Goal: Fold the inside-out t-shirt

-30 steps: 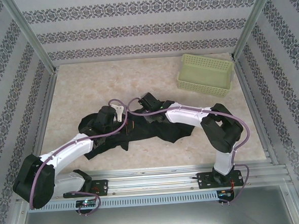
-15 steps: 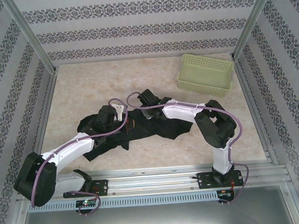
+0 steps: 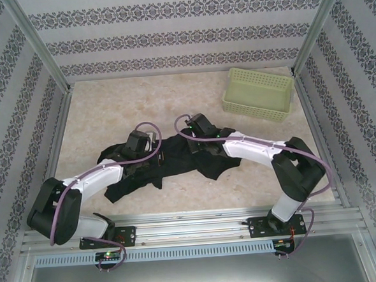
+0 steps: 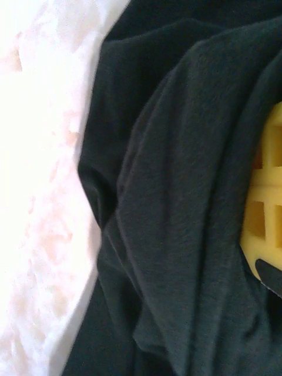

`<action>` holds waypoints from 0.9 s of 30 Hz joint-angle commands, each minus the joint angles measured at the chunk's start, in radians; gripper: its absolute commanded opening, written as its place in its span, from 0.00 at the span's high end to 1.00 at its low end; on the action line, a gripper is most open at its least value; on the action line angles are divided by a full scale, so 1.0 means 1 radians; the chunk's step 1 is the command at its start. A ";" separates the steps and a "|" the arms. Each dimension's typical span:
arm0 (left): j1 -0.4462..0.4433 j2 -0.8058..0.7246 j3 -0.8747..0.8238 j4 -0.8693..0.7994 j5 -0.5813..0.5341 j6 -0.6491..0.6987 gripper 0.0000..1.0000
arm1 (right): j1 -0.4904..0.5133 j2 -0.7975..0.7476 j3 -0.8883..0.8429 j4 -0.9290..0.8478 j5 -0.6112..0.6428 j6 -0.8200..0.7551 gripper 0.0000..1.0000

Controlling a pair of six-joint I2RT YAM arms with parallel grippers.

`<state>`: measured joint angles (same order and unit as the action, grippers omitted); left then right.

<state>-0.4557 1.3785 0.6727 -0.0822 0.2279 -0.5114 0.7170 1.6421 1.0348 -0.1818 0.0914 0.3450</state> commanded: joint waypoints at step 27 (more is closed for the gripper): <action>0.102 0.047 0.109 -0.146 -0.027 -0.052 1.00 | 0.201 -0.289 -0.180 0.014 -0.043 0.018 0.67</action>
<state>-0.3450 1.4525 0.7597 -0.2260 0.1825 -0.5552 0.8955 1.3117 0.8516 -0.1902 -0.0074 0.3538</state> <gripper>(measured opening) 0.039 0.320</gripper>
